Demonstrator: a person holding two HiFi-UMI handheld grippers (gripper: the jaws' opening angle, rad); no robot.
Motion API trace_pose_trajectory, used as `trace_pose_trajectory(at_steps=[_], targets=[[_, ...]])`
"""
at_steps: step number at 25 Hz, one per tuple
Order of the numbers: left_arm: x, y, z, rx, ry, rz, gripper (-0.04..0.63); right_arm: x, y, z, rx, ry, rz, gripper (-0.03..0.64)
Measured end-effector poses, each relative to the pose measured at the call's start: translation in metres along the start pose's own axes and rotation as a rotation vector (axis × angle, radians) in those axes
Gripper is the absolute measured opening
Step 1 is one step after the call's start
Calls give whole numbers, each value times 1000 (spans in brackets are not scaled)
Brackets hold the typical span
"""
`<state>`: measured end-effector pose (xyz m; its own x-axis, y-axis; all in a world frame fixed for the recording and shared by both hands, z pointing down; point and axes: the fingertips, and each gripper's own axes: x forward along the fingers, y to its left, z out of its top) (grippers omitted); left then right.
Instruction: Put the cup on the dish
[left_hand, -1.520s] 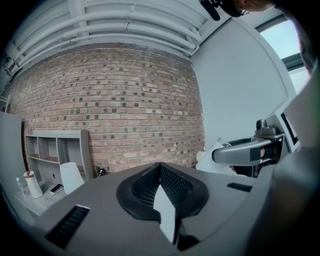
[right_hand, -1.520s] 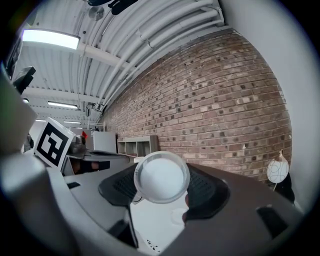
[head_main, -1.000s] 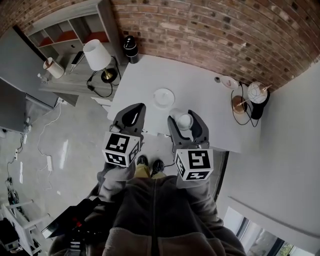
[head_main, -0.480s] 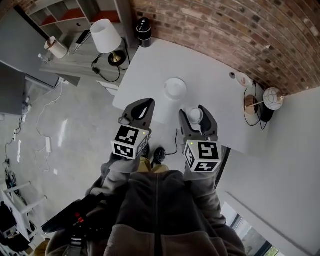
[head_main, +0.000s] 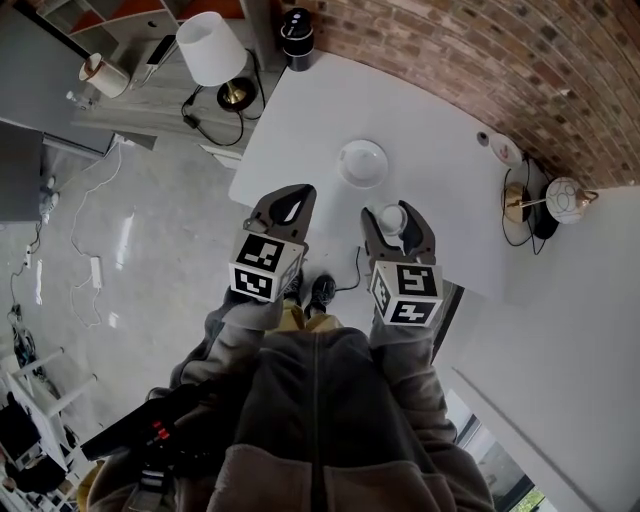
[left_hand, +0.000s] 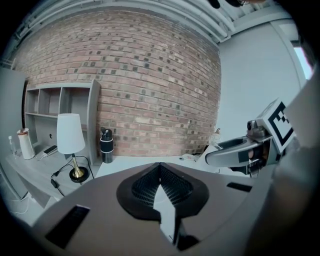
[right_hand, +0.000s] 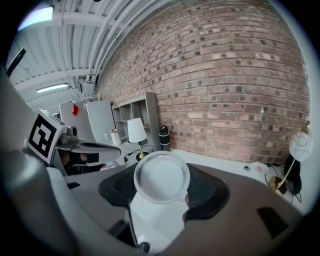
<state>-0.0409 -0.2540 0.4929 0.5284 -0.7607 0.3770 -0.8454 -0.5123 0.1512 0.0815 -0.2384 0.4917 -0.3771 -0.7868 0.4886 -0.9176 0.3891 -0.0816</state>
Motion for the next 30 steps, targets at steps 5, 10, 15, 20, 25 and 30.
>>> trace_pose_trajectory(at_steps=[5, 10, 15, 20, 25, 30], targets=[[18, 11, -30, -38, 68, -10, 5, 28, -3, -21, 8, 59, 7, 268], [31, 21, -65, -75, 140, -11, 5, 59, -12, -47, 12, 116, 12, 268], [42, 32, -96, -101, 198, -2, 5, 86, -23, -72, 23, 158, 14, 268], [50, 42, -120, -123, 248, 5, 5, 112, -33, -94, 54, 187, 1, 268], [57, 50, -140, -137, 286, 9, 5, 136, -40, -112, 49, 213, 1, 268], [62, 55, -157, -148, 314, 11, 5, 158, -48, -128, 45, 238, -4, 268]])
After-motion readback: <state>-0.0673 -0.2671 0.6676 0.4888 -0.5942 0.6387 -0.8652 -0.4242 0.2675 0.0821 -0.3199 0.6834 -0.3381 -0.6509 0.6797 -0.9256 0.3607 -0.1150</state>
